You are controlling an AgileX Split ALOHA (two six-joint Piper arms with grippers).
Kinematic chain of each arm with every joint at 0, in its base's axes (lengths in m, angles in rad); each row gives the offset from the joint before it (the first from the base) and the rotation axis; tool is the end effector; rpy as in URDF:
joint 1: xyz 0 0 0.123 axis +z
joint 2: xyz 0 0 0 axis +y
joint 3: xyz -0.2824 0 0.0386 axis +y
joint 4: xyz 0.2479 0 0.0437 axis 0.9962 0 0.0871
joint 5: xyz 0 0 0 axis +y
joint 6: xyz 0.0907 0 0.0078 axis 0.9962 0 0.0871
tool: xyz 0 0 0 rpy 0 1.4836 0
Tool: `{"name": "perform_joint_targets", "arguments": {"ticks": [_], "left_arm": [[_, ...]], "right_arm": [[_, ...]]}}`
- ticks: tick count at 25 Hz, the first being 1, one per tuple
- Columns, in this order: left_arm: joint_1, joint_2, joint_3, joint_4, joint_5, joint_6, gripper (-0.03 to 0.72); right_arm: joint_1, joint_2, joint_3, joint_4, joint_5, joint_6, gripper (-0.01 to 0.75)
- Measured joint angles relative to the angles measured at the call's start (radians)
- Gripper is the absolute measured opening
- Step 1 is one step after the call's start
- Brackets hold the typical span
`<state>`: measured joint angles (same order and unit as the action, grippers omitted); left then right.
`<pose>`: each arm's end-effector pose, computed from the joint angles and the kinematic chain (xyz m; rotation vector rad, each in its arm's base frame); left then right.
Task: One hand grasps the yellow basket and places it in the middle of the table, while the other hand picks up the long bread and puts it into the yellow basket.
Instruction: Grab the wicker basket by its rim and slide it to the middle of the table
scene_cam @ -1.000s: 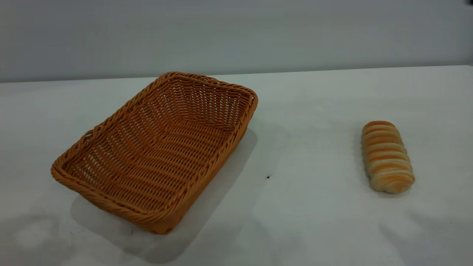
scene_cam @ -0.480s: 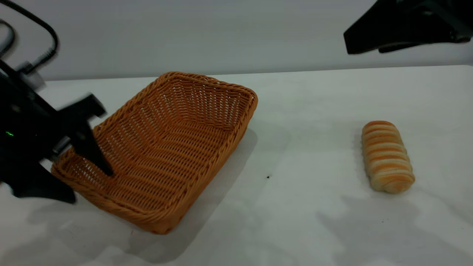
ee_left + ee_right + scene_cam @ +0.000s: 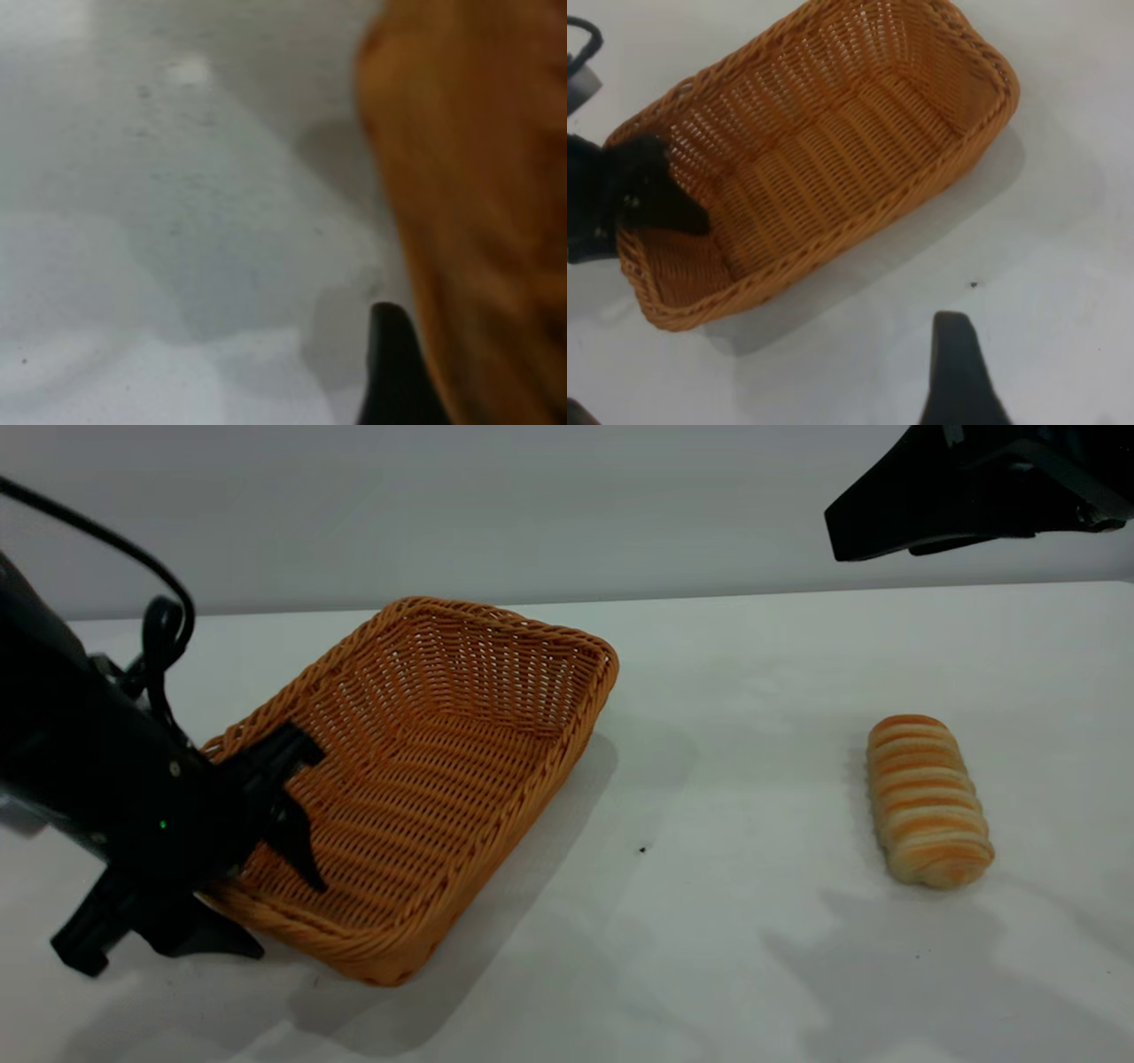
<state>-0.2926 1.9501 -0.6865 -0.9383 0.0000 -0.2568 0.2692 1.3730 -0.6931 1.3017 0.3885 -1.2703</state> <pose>0.2795 -0.0843 0.0639 -1.2326 2.5436 -0.3824 0.2488 0.1032 0.2309 -0.4899 2.2242 0.5720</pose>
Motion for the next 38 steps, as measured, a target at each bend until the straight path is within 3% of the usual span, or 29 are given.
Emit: {"name": "perform_joint_targets", "arguments": {"ticks": [2,5,6,10,13,19,27,31,38], "left_arm": [[0.0,0.015,0.0,-0.033,0.0,0.0,0.39],[0.0,0.017,-0.001,-0.061,-0.009,-0.01,0.148],[0.0,0.017,-0.002,-0.071,-0.017,-0.018,0.099],[0.0,0.004,-0.005,-0.058,0.0,0.012,0.102],[0.009,-0.057,-0.007,-0.006,0.026,0.117,0.102],[0.135,-0.064,-0.182,0.173,0.332,0.403,0.102],[0.137,0.181,-0.619,0.447,0.658,0.447,0.102],[0.137,0.278,-0.739,0.523,0.708,0.424,0.102],[0.118,0.341,-0.768,0.516,0.701,0.433,0.102]], "right_arm": [[0.0,0.0,0.0,-0.001,-0.003,0.0,0.535],[0.0,0.0,0.0,-0.005,-0.015,0.0,0.535],[0.0,0.0,0.0,-0.007,-0.022,0.0,0.535],[-0.009,0.001,0.0,-0.024,-0.048,0.035,0.535],[-0.066,0.019,-0.001,-0.087,-0.04,0.101,0.535],[-0.191,0.154,-0.017,-0.136,-0.063,0.133,0.535],[-0.193,0.414,-0.157,-0.135,-0.179,0.101,0.535],[-0.194,0.564,-0.246,-0.135,-0.193,0.101,0.535],[-0.195,0.781,-0.329,-0.132,-0.257,0.101,0.535]]}}
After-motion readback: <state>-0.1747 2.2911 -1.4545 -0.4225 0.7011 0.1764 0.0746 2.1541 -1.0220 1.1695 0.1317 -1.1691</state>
